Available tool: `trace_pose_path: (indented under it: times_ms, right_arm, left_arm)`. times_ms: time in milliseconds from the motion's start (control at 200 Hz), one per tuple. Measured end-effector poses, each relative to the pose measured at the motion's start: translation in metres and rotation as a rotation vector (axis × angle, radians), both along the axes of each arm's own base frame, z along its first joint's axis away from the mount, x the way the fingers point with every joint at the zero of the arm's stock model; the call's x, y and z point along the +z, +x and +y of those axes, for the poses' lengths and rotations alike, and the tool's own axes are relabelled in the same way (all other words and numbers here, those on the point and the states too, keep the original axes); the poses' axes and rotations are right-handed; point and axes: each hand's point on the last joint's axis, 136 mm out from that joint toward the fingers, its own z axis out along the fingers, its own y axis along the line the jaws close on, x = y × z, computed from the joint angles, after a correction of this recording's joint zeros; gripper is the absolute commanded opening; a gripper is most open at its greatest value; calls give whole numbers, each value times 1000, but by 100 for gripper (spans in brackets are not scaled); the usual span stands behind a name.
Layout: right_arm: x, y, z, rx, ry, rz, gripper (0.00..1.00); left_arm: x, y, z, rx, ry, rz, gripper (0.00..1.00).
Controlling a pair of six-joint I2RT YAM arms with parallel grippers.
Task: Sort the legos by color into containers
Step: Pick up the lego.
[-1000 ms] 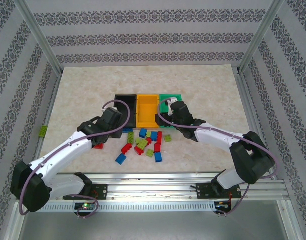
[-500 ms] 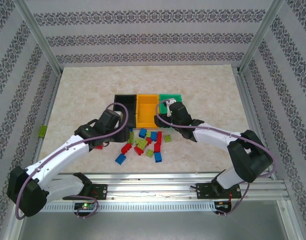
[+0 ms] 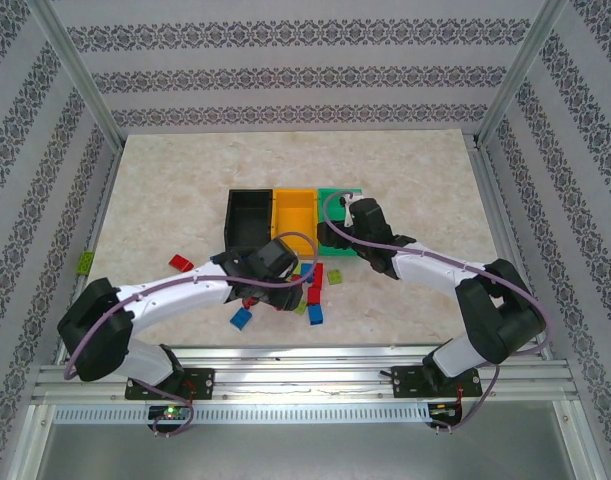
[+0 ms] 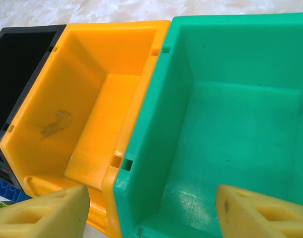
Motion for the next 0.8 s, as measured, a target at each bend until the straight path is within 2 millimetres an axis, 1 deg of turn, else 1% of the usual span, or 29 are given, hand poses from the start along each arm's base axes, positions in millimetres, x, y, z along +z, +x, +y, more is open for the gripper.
trace_pose_path:
  times_ms: [210,270,350,410,475,525,590,620,799]
  right_arm:
    - [0,-1,2,10,10,4,68]
    - [-1,-2,2,10,10,5,68]
    - [-1,-2,2,10,10,5,68]
    - [-1,-2,2,10,10,5,68]
    - [-1,-2,2,10,10,6,68]
    - [-1,-2,2,10,10,6,68]
    - [-1,-2,2,10,10,6,68]
    - [-1,-2,2,10,10,6,68]
    - [-1,-2,2,12,12,7,68]
  left_arm:
    - [-6,20,-10,10,59,-18,59]
    - [-12,22,-9,9,84,-11,56]
    - [-21,22,-5,6,125,3,55]
    - [-24,22,-3,6,146,6,52]
    - [-25,22,1,7,164,4,46]
    - [-25,22,2,10,169,2,38]
    - [-25,23,4,13,179,-3,25]
    - [-24,24,4,10,181,-8,22]
    - [-19,28,6,21,186,-34,19]
